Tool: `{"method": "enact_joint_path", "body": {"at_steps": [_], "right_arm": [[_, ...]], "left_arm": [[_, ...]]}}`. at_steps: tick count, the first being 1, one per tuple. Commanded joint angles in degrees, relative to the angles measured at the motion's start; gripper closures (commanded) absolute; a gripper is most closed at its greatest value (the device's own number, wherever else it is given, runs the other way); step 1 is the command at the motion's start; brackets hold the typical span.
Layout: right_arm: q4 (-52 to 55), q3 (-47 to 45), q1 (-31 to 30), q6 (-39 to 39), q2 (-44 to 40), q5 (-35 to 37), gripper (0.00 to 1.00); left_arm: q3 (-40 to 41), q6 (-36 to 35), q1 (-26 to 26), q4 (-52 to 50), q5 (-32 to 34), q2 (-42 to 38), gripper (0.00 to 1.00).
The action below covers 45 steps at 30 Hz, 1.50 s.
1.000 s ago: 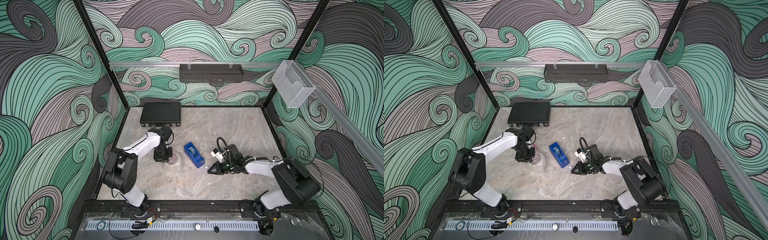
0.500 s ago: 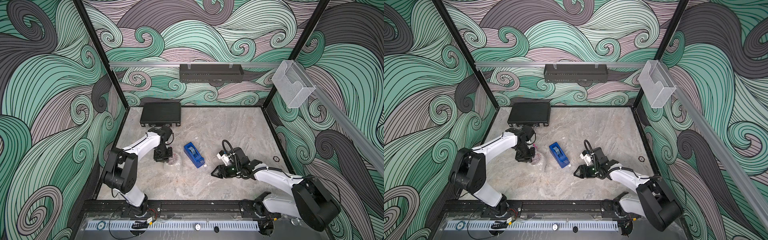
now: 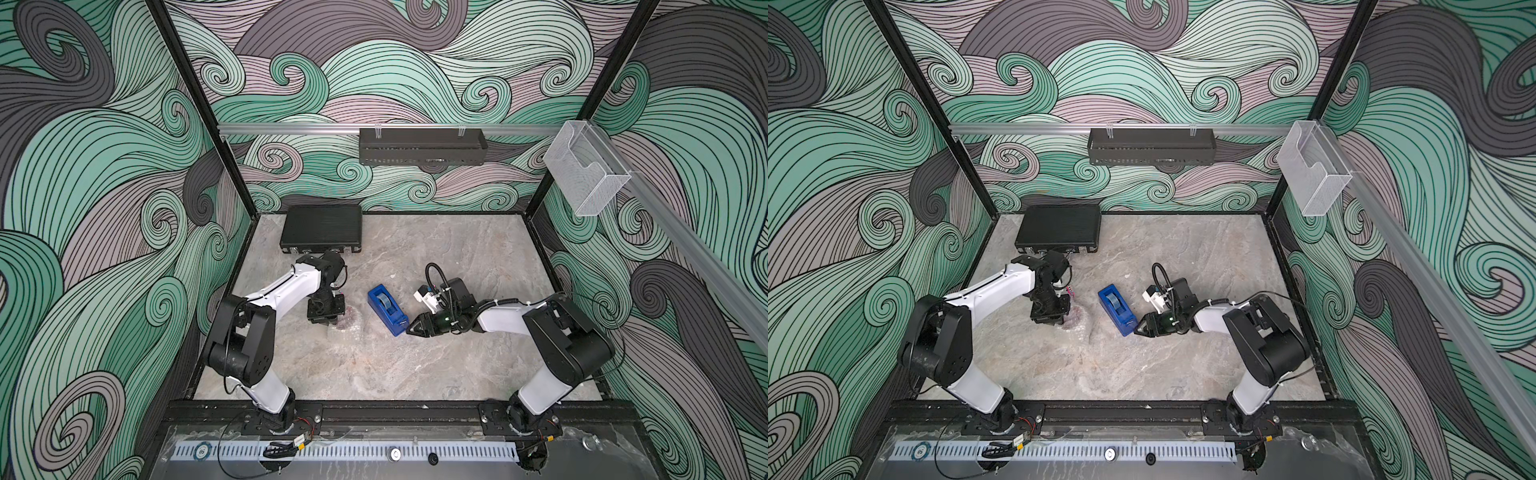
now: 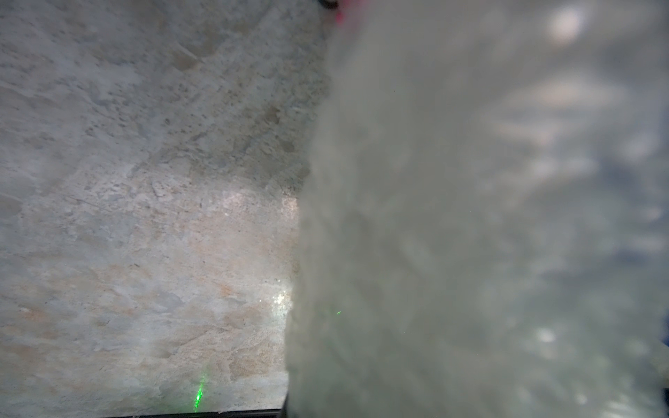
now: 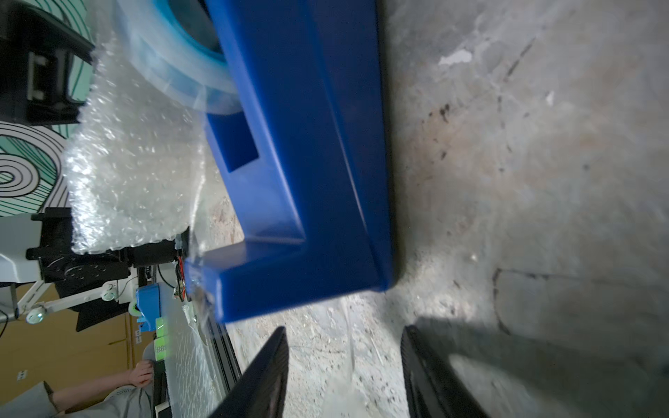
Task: Wrap mugs in bubble wrap
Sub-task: Tear off the tape using the Tape Cutter.
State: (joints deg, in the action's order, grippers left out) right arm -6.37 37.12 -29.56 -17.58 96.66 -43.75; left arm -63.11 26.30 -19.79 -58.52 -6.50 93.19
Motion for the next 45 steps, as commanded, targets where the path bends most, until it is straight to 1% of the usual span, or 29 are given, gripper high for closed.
{"method": "enact_joint_path", "body": {"at_steps": [1, 3, 7, 10, 12, 15, 17, 20, 23, 25, 27, 31, 33, 35, 37, 39, 45], "right_arm": [[-4.2, 0.7, 0.0, -1.1, 3.1, -3.7, 0.54], [-3.1, 1.8, 0.0, -1.1, 4.1, -4.3, 0.58], [-4.0, 1.3, -0.1, -1.3, 4.5, -4.6, 0.63], [-5.3, 1.5, 0.0, -2.2, 6.0, -5.8, 0.7], [-6.3, 1.6, -0.1, -3.1, 6.6, -6.4, 0.78], [-7.8, 1.3, -0.1, -4.5, 6.3, -7.4, 0.94], [-7.8, 0.8, -0.1, -4.9, 5.6, -7.8, 1.0], [-6.0, -0.1, -0.1, -5.4, 4.0, -7.8, 1.0], [-3.8, -1.6, -0.1, -7.7, 1.4, -7.1, 1.0], [2.9, -1.5, -0.4, -8.1, -0.3, -3.9, 1.0], [10.4, -1.3, -1.2, -9.6, -2.0, 1.9, 1.0], [21.5, 1.6, -5.5, -16.2, -3.7, 17.0, 1.0], [26.2, 5.0, -7.9, -21.3, -3.2, 24.9, 1.0], [30.0, 8.1, -9.4, -25.4, -1.9, 29.3, 1.0], [33.5, 11.3, -9.7, -29.5, 0.1, 31.2, 1.0], [37.2, 14.5, -9.4, -31.7, 3.3, 30.9, 1.0], [43.5, 15.4, -9.3, -36.1, 6.8, 31.6, 1.0]], "left_arm": [[-0.7, -0.3, -0.3, 0.5, 1.1, 1.7, 0.88], [-0.7, -0.4, -0.4, 0.4, 1.2, 1.7, 0.88], [-0.5, -0.4, -0.4, 0.3, 1.3, 1.6, 0.88], [-0.2, -0.3, -0.4, 0.5, 1.2, 1.6, 0.88], [-0.1, -0.2, -0.4, 0.5, 1.2, 1.7, 0.88], [-0.3, -0.4, -0.5, 0.4, 1.2, 1.7, 0.88], [-0.3, -0.4, -0.4, 0.4, 1.4, 1.7, 0.88], [-0.2, -0.4, -0.4, 0.4, 1.4, 1.7, 0.88], [-0.2, -0.4, -0.4, 0.6, 1.4, 1.7, 0.88], [-0.1, -0.2, -0.4, 0.6, 1.5, 1.7, 0.88], [-0.2, -0.3, -0.4, 0.9, 1.4, 1.7, 0.88], [0.2, 0.0, -0.4, 1.8, 1.1, 2.1, 0.88], [0.6, 0.1, -0.4, 2.4, 0.8, 2.2, 0.88], [0.9, 0.1, -0.4, 2.7, 0.6, 2.3, 0.88], [1.0, 0.0, -0.4, 2.9, 0.6, 2.2, 0.88], [1.1, -0.2, -0.5, 3.0, 0.6, 2.2, 0.88], [1.5, -0.4, -0.5, 3.7, 0.4, 2.2, 0.88]]}}
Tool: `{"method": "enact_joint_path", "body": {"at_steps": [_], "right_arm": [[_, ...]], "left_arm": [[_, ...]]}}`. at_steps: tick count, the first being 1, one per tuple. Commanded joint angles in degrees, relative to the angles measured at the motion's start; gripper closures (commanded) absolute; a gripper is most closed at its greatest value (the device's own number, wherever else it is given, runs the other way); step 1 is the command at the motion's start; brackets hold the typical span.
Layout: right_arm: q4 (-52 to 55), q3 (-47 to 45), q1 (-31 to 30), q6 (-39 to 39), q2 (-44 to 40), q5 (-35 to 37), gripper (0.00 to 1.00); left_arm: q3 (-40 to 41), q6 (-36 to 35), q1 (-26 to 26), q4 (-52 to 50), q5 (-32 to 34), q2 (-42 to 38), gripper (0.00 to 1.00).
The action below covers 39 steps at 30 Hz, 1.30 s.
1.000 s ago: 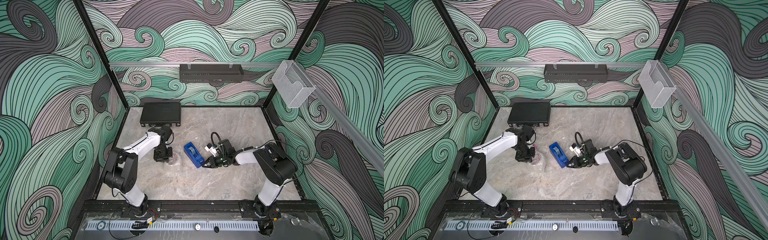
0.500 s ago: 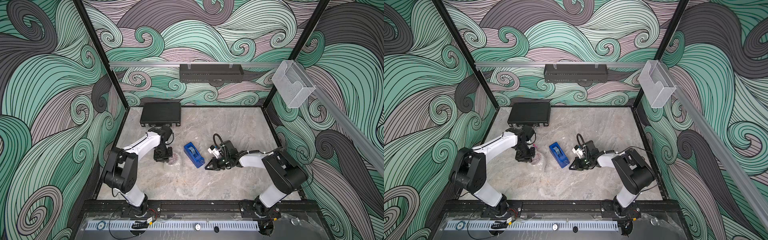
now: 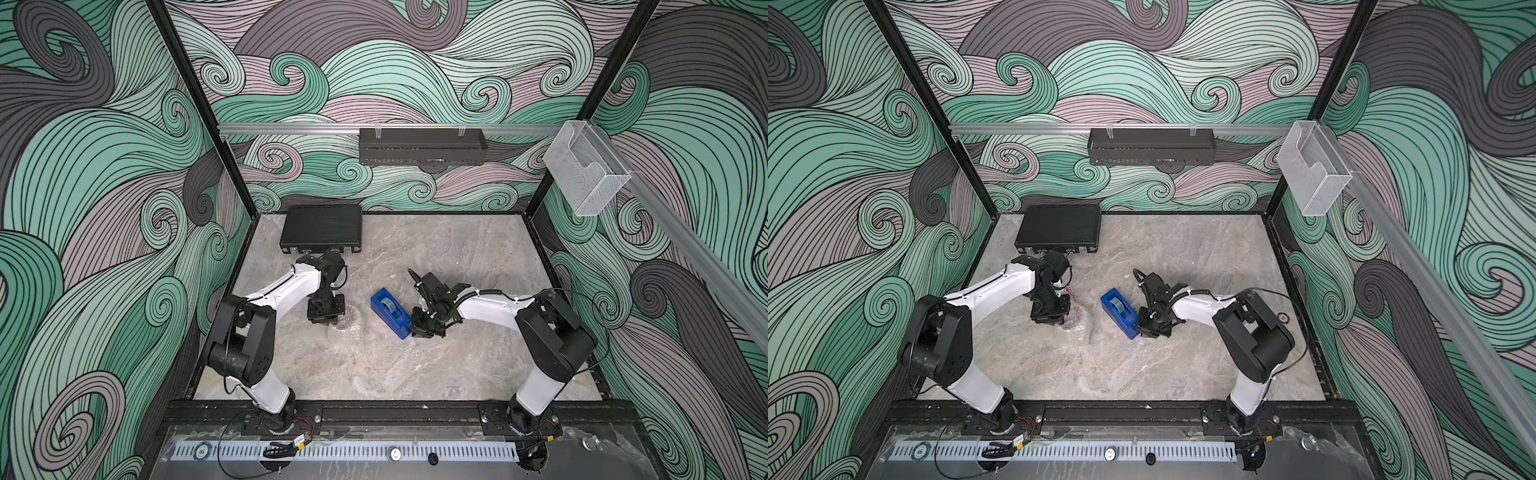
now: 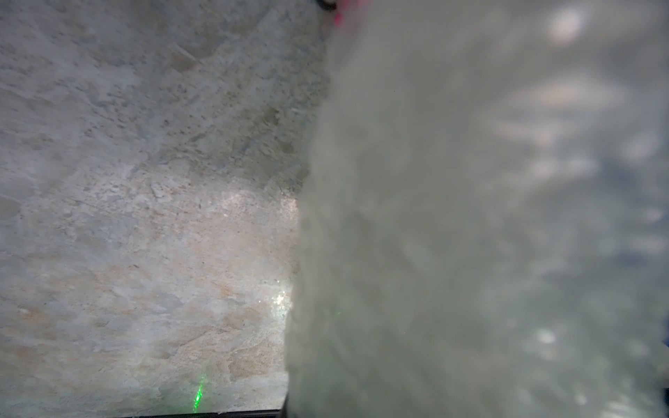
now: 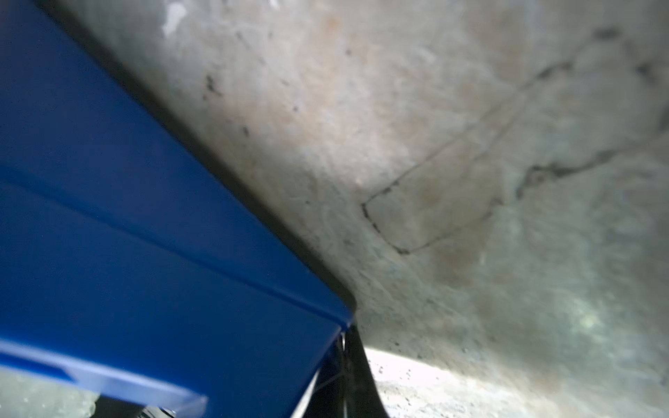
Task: Wrap mugs in bubble wrap
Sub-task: Tear off the tape using the Tape Cutter, then stick the tape on the bubble wrap.
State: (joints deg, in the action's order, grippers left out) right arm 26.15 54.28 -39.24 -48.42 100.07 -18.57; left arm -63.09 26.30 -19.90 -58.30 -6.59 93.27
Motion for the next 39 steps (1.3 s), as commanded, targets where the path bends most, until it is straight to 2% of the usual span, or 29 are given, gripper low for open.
{"method": "enact_joint_path", "body": {"at_steps": [1, 5, 8, 11, 16, 19, 21, 24, 25, 28, 31, 35, 39], "right_arm": [[11.7, -1.8, 0.5, -5.8, 3.9, 7.0, 1.0], [15.6, -2.5, 1.7, -8.6, 6.0, 12.7, 1.0], [19.1, -0.8, 1.7, -4.4, 9.1, 14.5, 1.0], [19.0, -0.2, 0.3, 0.6, 3.2, 17.1, 1.0], [22.0, -2.4, 1.5, 8.1, -10.4, 19.8, 1.0], [17.2, -4.7, 1.5, 15.8, -21.9, 13.6, 1.0], [11.0, -6.3, 1.7, 21.1, -29.1, 4.4, 1.0], [1.5, -6.7, 1.5, 21.7, -34.7, -9.3, 1.0], [-1.7, -6.5, 0.8, 20.2, -35.2, -11.6, 1.0], [-16.0, -5.5, -1.8, 12.9, -32.4, -18.1, 1.0], [-24.8, -1.7, -5.2, 8.1, -24.9, -21.0, 1.0], [-26.9, 4.6, -8.0, 6.7, -14.4, -23.3, 1.0], [-27.6, 7.0, -8.8, 6.7, -8.1, -25.8, 1.0]], "left_arm": [[1.5, -0.4, -0.3, 3.6, 0.3, 2.4, 0.88], [1.7, -0.5, -0.3, 4.9, -0.5, 3.0, 0.88], [1.9, -0.7, -0.3, 5.5, -0.8, 3.1, 0.88], [1.9, -1.1, -0.3, 5.6, -1.0, 3.1, 0.88], [1.5, -1.7, -0.5, 5.6, -1.1, 3.4, 0.88], [1.2, -1.8, -0.7, 5.5, -1.0, 3.7, 0.88], [1.0, -1.8, -1.2, 5.4, -0.7, 3.9, 0.88], [0.6, -1.7, -2.1, 5.4, -0.1, 4.4, 0.88], [0.6, -1.7, -2.4, 5.3, 0.2, 4.5, 0.88], [0.2, -0.7, -3.6, 5.2, 1.2, 4.7, 0.88], [0.4, 1.0, -5.2, 5.2, 2.1, 4.6, 0.88], [1.6, 3.2, -7.3, 6.7, 2.8, 2.9, 0.88], [4.2, 3.1, -8.7, 11.2, 2.6, -0.1, 0.88]]}}
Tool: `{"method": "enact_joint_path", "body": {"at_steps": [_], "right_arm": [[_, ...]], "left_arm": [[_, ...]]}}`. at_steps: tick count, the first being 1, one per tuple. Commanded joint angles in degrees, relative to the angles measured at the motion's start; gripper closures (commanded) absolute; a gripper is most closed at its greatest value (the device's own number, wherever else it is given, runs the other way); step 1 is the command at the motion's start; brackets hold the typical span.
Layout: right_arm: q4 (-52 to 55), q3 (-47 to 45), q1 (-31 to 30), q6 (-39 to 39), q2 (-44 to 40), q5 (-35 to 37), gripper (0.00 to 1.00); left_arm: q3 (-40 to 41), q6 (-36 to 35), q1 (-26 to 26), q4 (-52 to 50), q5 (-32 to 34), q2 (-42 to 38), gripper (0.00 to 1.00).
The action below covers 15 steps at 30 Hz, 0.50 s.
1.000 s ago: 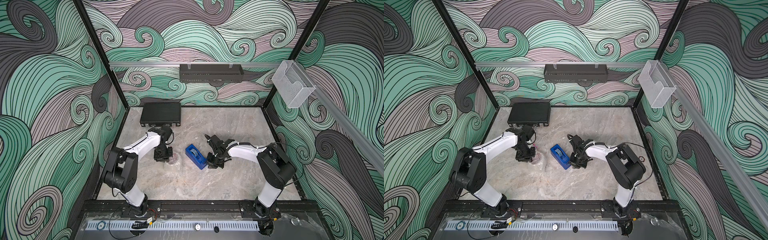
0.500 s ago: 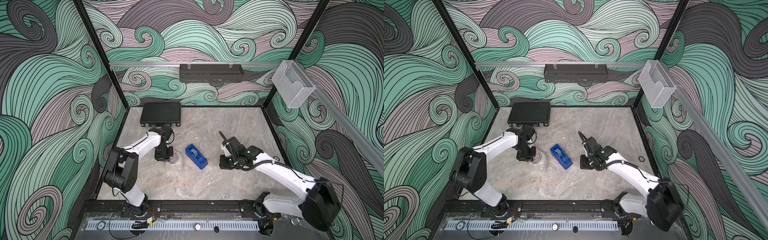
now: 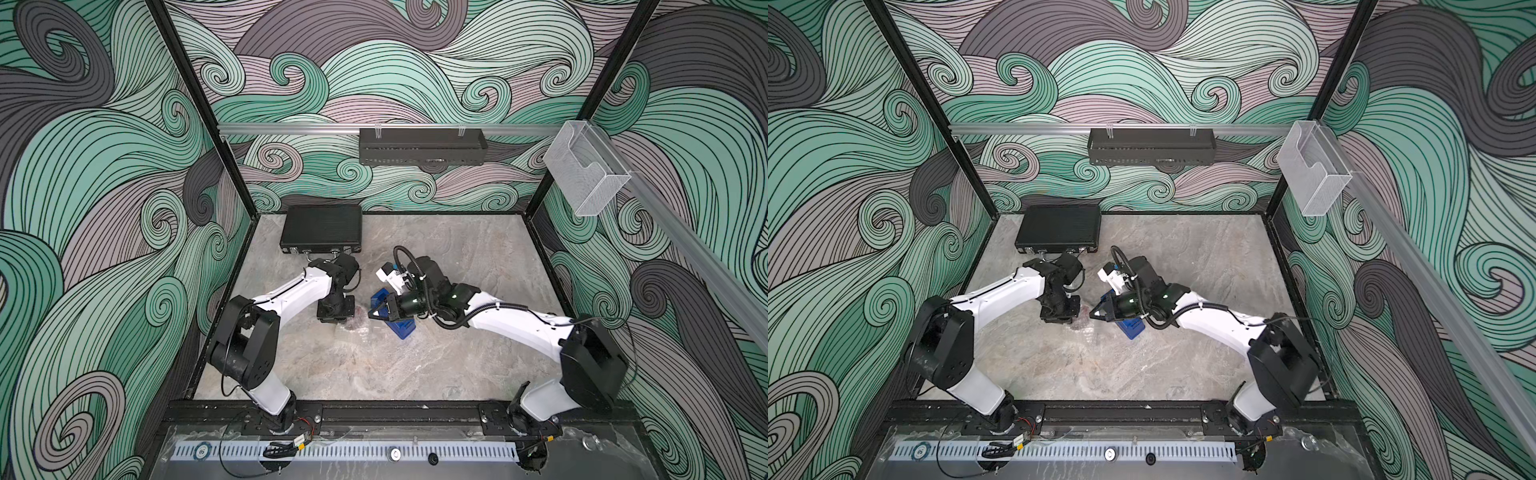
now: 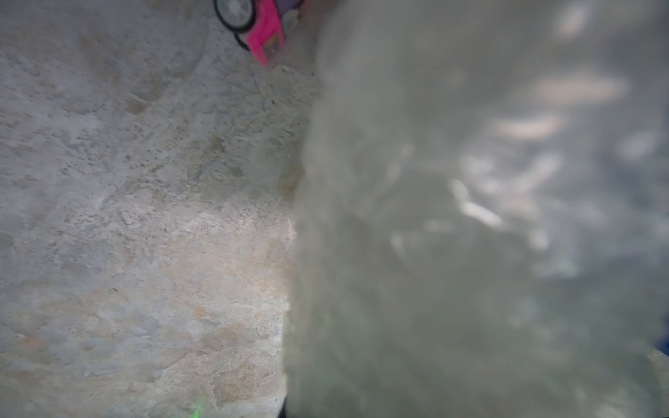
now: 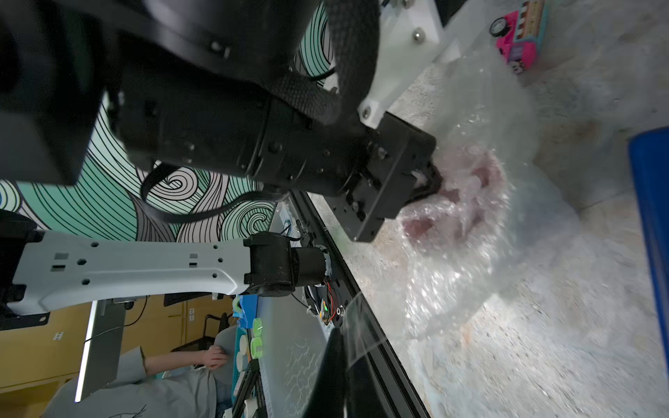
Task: Wrap mugs in bubble wrap
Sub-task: Stick the tape on the bubble wrap.
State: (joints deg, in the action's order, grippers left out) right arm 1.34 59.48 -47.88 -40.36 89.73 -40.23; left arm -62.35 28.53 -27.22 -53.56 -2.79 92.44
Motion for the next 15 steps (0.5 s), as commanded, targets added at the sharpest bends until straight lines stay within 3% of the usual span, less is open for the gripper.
{"method": "enact_joint_path", "body": {"at_steps": [1, 8, 15], "right_arm": [[-0.9, 2.8, 0.0, 0.0, 3.4, -4.7, 1.0], [11.6, 6.5, 2.5, 8.1, 8.2, -8.7, 1.0], [16.9, 11.2, 4.2, 15.5, 12.2, -14.9, 1.0]], "left_arm": [[3.9, 0.6, -1.3, 7.2, -1.2, 0.3, 0.88], [4.1, -6.5, -1.2, 10.0, -3.9, 0.8, 0.88], [3.8, -13.0, -1.1, 9.9, -6.4, 1.4, 0.87]]}}
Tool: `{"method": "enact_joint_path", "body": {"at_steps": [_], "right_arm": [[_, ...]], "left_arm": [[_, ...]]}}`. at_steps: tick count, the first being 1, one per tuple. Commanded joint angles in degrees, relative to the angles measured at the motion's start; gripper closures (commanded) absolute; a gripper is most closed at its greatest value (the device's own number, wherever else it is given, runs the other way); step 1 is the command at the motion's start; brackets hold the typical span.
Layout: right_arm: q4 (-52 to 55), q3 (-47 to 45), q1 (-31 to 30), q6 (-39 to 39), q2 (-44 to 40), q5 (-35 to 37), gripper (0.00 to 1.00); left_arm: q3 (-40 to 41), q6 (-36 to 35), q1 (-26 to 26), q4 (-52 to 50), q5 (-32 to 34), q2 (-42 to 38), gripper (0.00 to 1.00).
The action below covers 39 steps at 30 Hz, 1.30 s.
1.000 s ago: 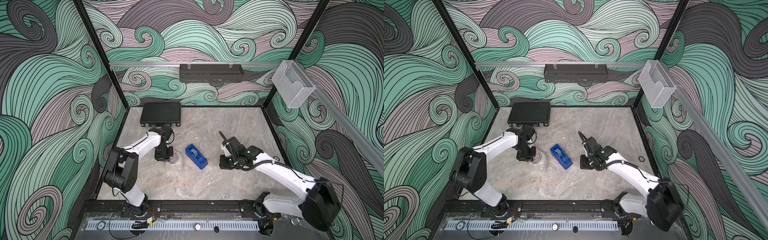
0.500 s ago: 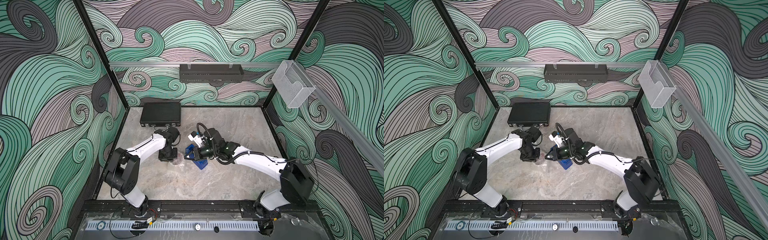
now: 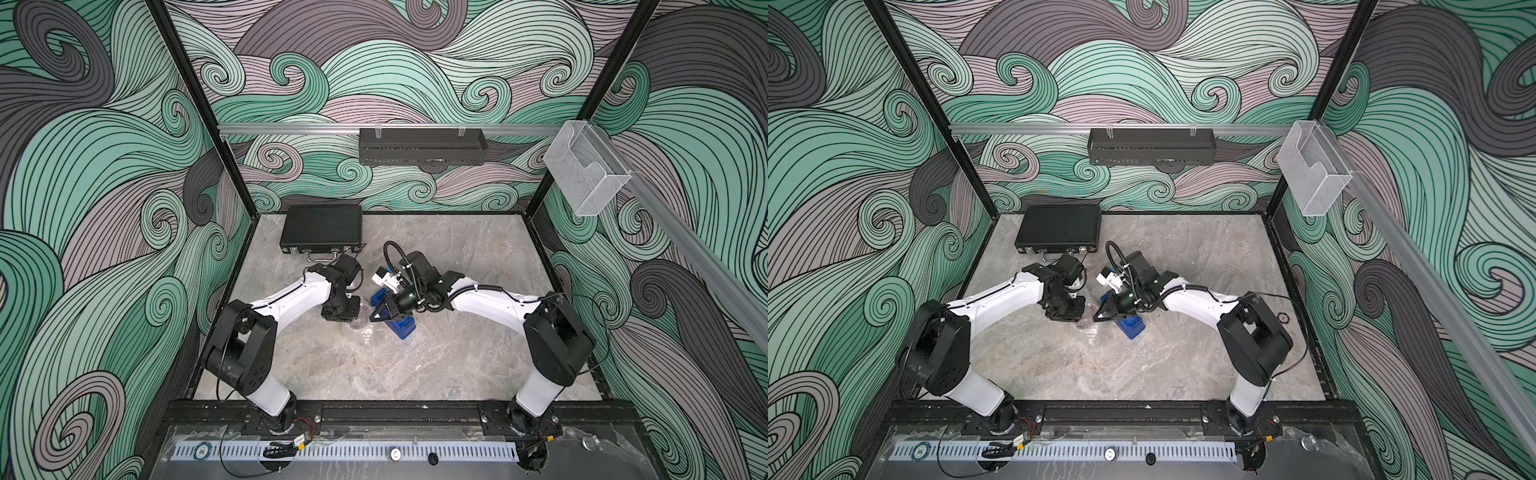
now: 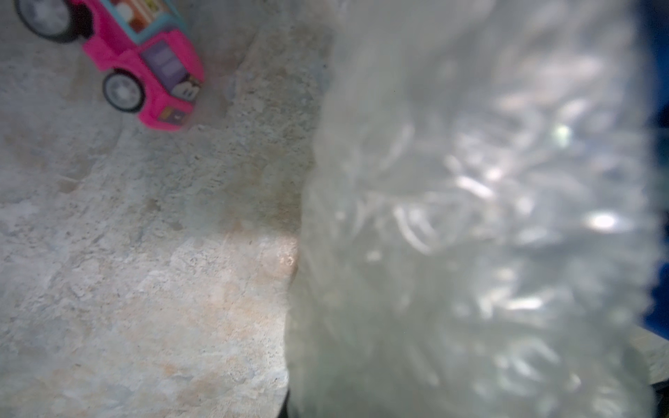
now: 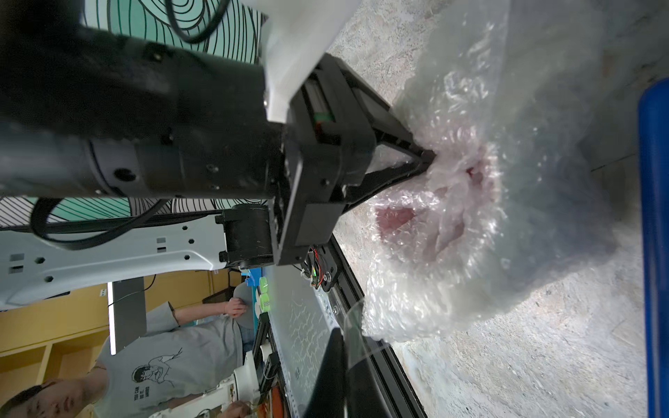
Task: Wrap mugs in bubble wrap
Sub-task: Stick the tape on the bubble wrap.
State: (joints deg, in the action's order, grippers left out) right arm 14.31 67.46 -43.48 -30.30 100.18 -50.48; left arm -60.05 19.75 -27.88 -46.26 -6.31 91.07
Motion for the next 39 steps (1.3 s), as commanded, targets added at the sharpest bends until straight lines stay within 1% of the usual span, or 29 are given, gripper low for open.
{"method": "enact_joint_path", "body": {"at_steps": [1, 4, 7, 13, 21, 24, 27, 30, 36, 39], "right_arm": [[4.9, 4.2, -0.2, 6.3, 2.4, -4.9, 1.0], [5.4, 6.0, -0.2, 7.0, 4.2, -4.3, 1.0], [9.7, 8.8, -0.4, 8.3, 7.6, -3.0, 1.0], [11.3, 12.0, -0.5, 7.1, 11.1, -1.4, 1.0], [10.6, 14.2, -0.4, 5.7, 14.4, -2.2, 1.0], [7.1, 14.2, -0.3, 4.2, 14.0, -4.4, 1.0], [6.5, 14.3, 0.3, 3.3, 12.7, -4.1, 1.0], [3.3, 14.2, 0.8, 1.5, 12.9, -5.6, 1.0], [5.9, 15.5, 0.6, 1.6, 15.7, -5.6, 1.0], [13.1, 16.6, 0.7, 4.4, 16.2, -2.7, 1.0]], "left_arm": [[1.4, -4.6, -0.4, 2.4, -3.0, 2.9, 0.87], [1.0, -4.7, -0.4, 2.0, -3.0, 2.6, 0.86], [0.7, -4.2, -0.4, 1.8, -3.1, 1.7, 0.86], [0.4, -3.5, -0.5, 1.6, -3.7, 1.1, 0.85], [0.3, -3.5, -0.5, 2.2, -4.4, 0.4, 0.85], [0.4, -3.5, -0.5, 2.2, -4.4, 0.7, 0.86], [0.5, -3.6, -0.5, 2.2, -4.4, 0.6, 0.86], [0.6, -3.6, -0.5, 2.3, -4.4, 0.7, 0.86], [0.6, -3.6, -0.5, 2.2, -4.4, 0.7, 0.86], [0.6, -3.5, -0.6, 2.3, -4.3, 0.7, 0.86]]}}
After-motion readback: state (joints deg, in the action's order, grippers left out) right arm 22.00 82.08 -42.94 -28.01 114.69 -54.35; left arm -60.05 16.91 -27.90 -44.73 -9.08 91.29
